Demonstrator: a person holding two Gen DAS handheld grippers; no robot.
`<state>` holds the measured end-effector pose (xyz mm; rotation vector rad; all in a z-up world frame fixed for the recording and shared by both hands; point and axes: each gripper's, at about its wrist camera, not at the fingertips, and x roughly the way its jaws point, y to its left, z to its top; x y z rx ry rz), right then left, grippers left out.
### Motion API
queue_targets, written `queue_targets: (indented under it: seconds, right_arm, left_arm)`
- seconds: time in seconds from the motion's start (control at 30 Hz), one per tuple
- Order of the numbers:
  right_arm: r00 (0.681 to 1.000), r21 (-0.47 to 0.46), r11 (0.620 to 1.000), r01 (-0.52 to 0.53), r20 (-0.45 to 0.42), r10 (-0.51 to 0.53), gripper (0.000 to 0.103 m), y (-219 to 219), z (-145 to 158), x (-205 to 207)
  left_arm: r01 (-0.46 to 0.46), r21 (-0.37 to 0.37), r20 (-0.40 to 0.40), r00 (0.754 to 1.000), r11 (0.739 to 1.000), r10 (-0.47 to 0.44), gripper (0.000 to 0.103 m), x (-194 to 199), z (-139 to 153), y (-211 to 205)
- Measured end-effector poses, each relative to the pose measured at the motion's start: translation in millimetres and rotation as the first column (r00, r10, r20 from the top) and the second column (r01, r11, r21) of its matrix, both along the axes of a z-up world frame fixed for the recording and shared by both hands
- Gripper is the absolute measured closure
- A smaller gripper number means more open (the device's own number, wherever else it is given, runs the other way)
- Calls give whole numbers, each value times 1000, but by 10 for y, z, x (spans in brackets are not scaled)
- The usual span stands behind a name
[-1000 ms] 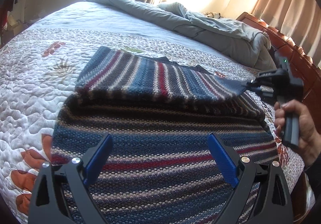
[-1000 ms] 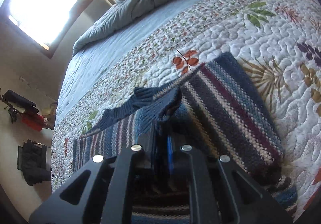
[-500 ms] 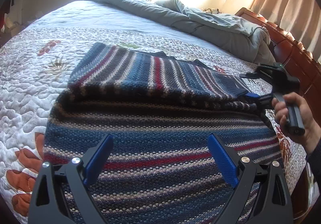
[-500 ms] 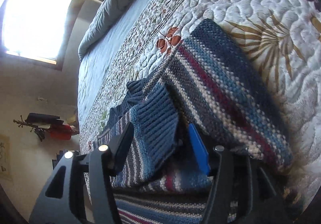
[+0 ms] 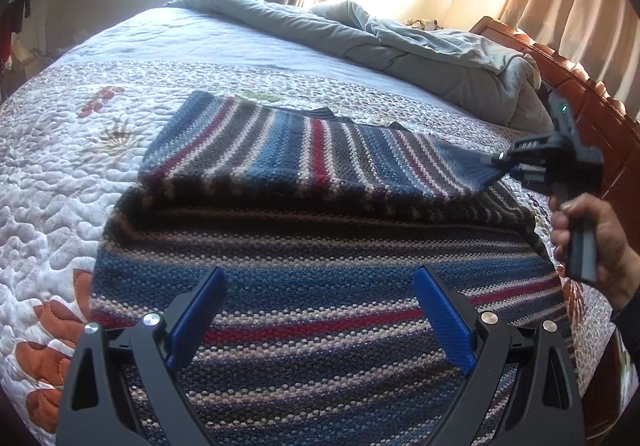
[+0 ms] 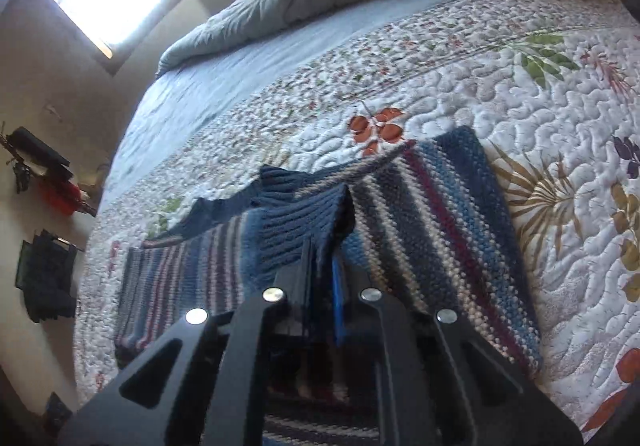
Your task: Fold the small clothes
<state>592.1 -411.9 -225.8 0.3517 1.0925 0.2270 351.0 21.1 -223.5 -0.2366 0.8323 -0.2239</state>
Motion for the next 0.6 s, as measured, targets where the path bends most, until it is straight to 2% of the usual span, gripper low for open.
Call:
queue_targets:
  seconds: [0.07,0.13,0.2,0.27,0.43,0.5,0.6]
  right_arm:
    - [999,-27,1000,-2,-55,0,93,-16,-204,20]
    - [999,-25,1000,-2,-49,1,90,-19,-225,-2]
    - [999,0,1000,9,-53,-9,73,-45,-176,-21]
    - [999,-1,999,34,-13,-34,67,-86,-32,-62]
    - [997,50,998,23,70,-26,67,-39,252,-124]
    - [998,59,998,-14,55,11,67,83,233,-127]
    - [1000,78,997,-8,-9,9,67,99,22,-152]
  left_arm:
    - [1,1,-1,1000,1000,-1,7,-2,1,3]
    - [1,3,-2,1000,1000,-1,7,1,-1,8]
    - [1,0,-5,1000,1000,-1,7,6,-5,14]
    - [2,0,-9,1000,1000,-2,7,12,-12,11]
    - [7,8,-13,1000,1000,-7,7,21,-23,-6]
    - [5,10,-19,1000,1000,-5,7,29,-33,-4]
    - [0,12,-25,1000,1000,0,7,40,-53,7]
